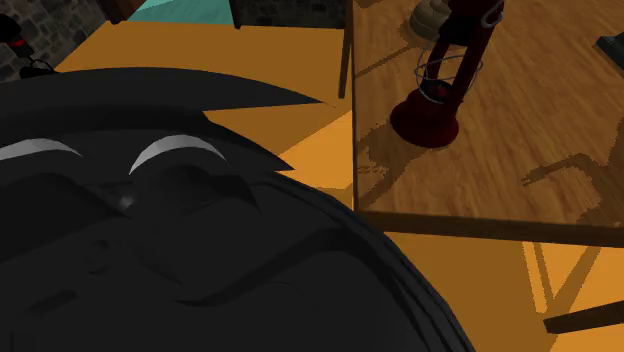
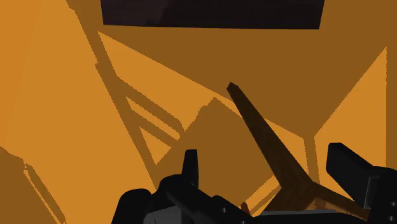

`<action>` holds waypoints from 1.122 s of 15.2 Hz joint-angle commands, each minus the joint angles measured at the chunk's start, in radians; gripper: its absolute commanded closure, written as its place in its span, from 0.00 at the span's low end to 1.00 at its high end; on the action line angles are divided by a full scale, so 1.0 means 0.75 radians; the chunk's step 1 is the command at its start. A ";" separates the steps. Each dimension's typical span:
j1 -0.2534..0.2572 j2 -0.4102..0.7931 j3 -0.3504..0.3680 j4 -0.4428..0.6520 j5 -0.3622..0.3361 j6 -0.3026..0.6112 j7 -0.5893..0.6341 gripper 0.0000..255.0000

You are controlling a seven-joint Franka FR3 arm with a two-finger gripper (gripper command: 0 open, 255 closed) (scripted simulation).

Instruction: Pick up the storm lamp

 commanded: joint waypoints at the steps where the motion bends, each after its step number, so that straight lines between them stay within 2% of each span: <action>1: 0.000 0.000 0.000 0.000 0.000 0.000 0.000 0.00; 9: 0.138 0.272 -0.071 0.095 0.090 0.364 -0.307 0.00; 17: 0.295 0.546 -0.130 0.283 0.255 0.609 -0.652 0.00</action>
